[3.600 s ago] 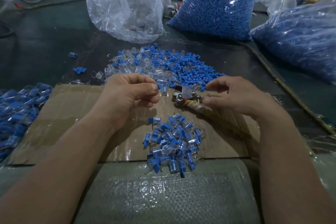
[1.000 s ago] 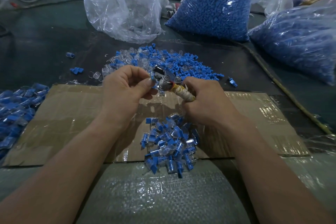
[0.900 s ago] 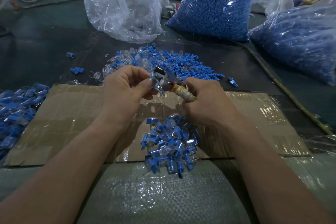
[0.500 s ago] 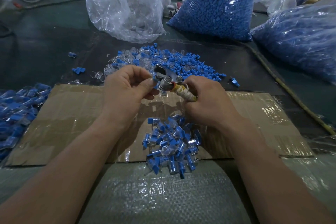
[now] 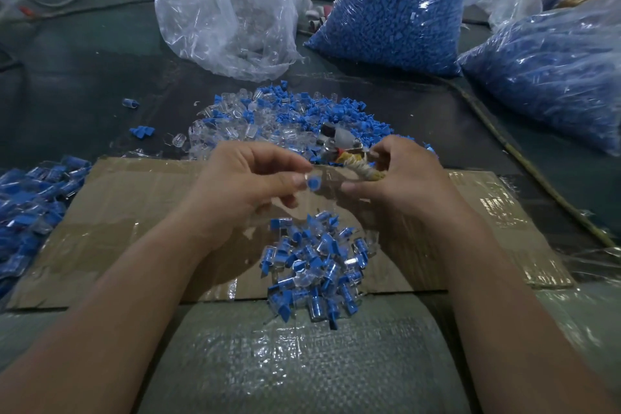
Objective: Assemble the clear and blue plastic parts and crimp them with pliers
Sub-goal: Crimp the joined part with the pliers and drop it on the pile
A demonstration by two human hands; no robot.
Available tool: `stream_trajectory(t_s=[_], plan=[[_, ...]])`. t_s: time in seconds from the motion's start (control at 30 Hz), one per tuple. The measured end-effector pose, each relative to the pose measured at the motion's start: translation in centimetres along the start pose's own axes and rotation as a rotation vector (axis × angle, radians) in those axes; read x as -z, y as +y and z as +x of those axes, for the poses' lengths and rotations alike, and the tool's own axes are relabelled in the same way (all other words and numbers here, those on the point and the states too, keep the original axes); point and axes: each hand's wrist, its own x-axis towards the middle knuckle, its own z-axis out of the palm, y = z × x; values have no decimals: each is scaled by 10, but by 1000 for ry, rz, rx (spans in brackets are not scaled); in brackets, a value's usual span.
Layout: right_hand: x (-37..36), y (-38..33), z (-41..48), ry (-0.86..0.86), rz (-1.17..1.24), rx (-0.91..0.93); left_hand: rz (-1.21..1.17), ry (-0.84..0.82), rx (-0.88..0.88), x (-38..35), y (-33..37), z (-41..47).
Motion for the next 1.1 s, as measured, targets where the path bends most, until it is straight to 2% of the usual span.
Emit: stream_trajectory(t_s=[0.23, 0.47, 0.53, 0.63, 0.73, 0.8, 0.93, 1.1], plan=[[-1, 3, 1, -144, -108, -29, 80, -232, -25, -5, 3, -4], [-1, 2, 2, -209, -152, -39, 94, -278, -13, -6, 3, -5], [0, 3, 2, -230, -143, -47, 59, -176, -14, -5, 1, -5], [1, 5, 1, -259, -117, -47, 6, 107, -20, -2, -3, 0], [3, 7, 0, -267, -99, -40, 132, 373, -67, 7, -4, 8], [4, 8, 0, -259, -100, -32, 237, 491, -78, 15, -6, 12], [6, 9, -1, -270, -87, -11, 423, 578, -43, 22, -11, 15], [9, 10, -2, -208, 42, -26, 648, 577, -26, 23, -14, 17]])
